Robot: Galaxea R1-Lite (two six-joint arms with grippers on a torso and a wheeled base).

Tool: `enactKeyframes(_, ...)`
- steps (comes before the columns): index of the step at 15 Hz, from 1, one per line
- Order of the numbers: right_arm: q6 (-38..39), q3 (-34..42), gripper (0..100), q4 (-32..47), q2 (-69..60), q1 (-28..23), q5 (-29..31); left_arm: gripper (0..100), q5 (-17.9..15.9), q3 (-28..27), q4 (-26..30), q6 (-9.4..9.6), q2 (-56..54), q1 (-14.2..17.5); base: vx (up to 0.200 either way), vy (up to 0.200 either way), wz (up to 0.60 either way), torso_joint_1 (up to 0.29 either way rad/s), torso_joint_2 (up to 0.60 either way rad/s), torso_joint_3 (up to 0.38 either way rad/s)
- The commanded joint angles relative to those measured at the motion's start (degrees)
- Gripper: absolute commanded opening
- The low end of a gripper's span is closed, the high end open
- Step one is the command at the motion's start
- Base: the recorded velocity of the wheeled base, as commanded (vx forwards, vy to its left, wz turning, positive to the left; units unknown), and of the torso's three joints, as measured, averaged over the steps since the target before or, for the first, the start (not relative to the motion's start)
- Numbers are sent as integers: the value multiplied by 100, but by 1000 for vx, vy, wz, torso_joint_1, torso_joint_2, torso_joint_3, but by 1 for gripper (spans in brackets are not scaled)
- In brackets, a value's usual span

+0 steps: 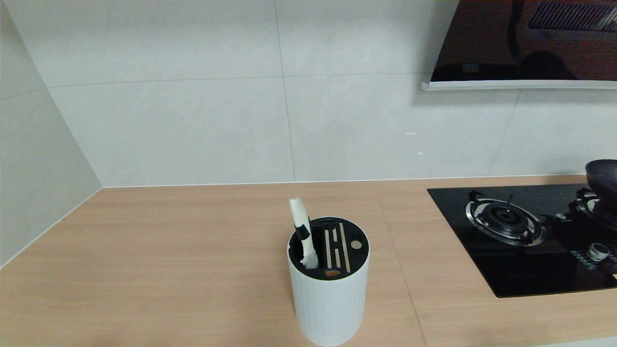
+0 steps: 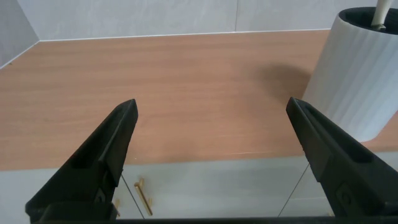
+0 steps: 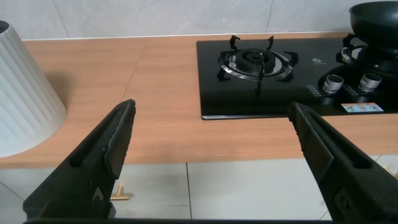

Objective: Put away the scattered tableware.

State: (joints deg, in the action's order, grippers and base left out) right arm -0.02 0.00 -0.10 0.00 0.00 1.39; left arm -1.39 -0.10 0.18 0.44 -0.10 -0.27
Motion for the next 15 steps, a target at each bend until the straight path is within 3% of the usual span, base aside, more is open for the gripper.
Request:
enactKeyframes(1,-6,0,100,1,9,0,2,100,-2,1,-1,0,10,0,0,0,0,0,0,0)
enactKeyframes(15,-6,0,100,1,9,0,-7,100,-2,1,-1,0,10,0,0,0,0,0,0,0)
